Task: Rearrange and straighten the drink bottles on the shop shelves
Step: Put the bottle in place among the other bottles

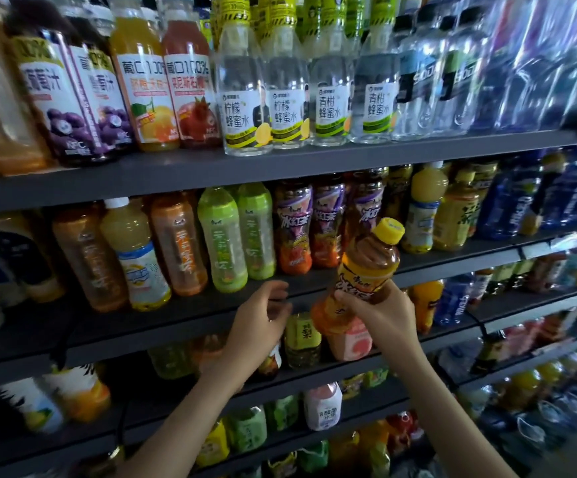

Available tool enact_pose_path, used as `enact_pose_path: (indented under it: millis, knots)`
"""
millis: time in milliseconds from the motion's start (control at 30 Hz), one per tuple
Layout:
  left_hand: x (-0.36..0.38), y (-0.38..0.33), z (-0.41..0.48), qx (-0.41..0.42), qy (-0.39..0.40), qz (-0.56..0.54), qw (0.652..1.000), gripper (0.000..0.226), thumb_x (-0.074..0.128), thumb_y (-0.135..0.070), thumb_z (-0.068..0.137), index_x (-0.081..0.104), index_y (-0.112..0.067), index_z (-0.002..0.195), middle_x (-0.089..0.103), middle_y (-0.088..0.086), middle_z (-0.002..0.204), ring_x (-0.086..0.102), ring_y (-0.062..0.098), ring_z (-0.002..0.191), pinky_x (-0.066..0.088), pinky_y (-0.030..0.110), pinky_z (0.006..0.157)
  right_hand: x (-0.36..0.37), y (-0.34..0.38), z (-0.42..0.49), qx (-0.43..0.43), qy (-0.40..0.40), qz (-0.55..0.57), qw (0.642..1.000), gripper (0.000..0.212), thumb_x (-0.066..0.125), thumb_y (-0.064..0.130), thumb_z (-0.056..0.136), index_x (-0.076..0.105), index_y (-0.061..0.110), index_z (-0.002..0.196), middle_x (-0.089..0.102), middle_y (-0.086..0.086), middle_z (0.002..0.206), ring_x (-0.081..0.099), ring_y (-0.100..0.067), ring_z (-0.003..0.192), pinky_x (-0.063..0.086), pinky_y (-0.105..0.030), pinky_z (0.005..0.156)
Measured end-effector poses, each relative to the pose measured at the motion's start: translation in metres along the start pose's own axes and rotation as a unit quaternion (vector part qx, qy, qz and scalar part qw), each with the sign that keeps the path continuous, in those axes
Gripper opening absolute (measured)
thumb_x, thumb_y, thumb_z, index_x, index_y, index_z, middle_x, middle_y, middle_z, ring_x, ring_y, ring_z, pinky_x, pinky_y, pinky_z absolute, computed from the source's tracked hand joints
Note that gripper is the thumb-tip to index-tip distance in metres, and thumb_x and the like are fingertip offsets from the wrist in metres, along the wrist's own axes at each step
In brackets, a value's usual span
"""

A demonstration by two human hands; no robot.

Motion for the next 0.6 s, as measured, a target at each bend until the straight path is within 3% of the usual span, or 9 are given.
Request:
enact_pose_path:
  millis: [100, 233, 333, 433, 500, 600]
  knots:
    - [0.027, -0.014, 0.013, 0.019, -0.019, -0.005, 1.000, 0.032, 0.060, -0.013, 0.091, 0.055, -0.016, 0.123, 0.062, -0.006, 0.107, 0.057, -0.007, 0.087, 0.044, 0.005, 0.073, -0.027, -0.008, 0.016, -0.011, -0.054, 0.017, 0.998, 0.031, 0.083, 0.026, 0.069, 0.062, 0.033, 0.090, 0.068, 0.019, 0.083, 0.062, 0.012, 0.077, 0.047, -0.008, 0.062]
    - [0.076, -0.038, 0.032, 0.031, -0.083, -0.013, 0.996, 0.034, 0.060, -0.009, 0.090, 0.055, -0.012, 0.123, 0.061, -0.003, 0.107, 0.055, -0.007, 0.086, 0.042, 0.002, 0.071, -0.067, -0.023, 0.051, -0.023, -0.114, 0.040, 0.992, 0.041, 0.082, 0.028, 0.070, 0.064, 0.021, 0.105, 0.067, 0.016, 0.091, 0.060, 0.011, 0.081, 0.046, -0.004, 0.067]
    - [0.117, -0.058, 0.049, 0.028, -0.143, -0.014, 0.989, 0.034, 0.060, -0.012, 0.090, 0.055, -0.014, 0.124, 0.061, -0.003, 0.111, 0.057, -0.003, 0.090, 0.043, 0.004, 0.075, -0.097, -0.028, 0.085, -0.038, -0.088, 0.025, 0.995, 0.048, 0.082, 0.029, 0.071, 0.062, 0.021, 0.113, 0.066, 0.018, 0.094, 0.062, 0.000, 0.089, 0.045, -0.015, 0.075]
    - [0.153, -0.075, 0.065, 0.040, -0.192, 0.009, 0.981, 0.037, 0.062, -0.013, 0.090, 0.053, -0.012, 0.125, 0.060, 0.000, 0.117, 0.058, 0.011, 0.106, 0.044, 0.016, 0.087, -0.111, -0.035, 0.116, -0.053, -0.045, -0.022, 0.997, 0.051, 0.081, 0.033, 0.072, 0.059, 0.021, 0.116, 0.064, 0.017, 0.093, 0.061, -0.005, 0.090, 0.043, -0.008, 0.068]
    - [0.166, -0.084, 0.074, 0.027, -0.219, 0.035, 0.975, 0.041, 0.062, -0.014, 0.090, 0.050, -0.010, 0.129, 0.057, 0.004, 0.122, 0.055, 0.015, 0.112, 0.037, 0.009, 0.086, -0.110, -0.038, 0.135, -0.063, -0.020, -0.046, 0.997, 0.054, 0.079, 0.036, 0.072, 0.058, 0.020, 0.120, 0.066, 0.012, 0.096, 0.061, -0.007, 0.089, 0.045, -0.009, 0.067]
    - [0.171, -0.089, 0.086, -0.013, -0.240, 0.058, 0.969, 0.051, 0.061, -0.019, 0.091, 0.041, -0.013, 0.138, 0.049, 0.006, 0.133, 0.048, 0.016, 0.120, 0.031, 0.007, 0.086, -0.097, -0.035, 0.161, -0.069, 0.012, -0.091, 0.993, 0.052, 0.077, 0.042, 0.073, 0.058, 0.018, 0.115, 0.069, 0.002, 0.100, 0.063, -0.017, 0.094, 0.051, -0.031, 0.078]
Point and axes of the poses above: each hand's wrist, its own z-axis towards the middle knuckle, its own x-axis out of the palm, y = z × x, the point moved 1 cm from there along z, towards the middle knuckle
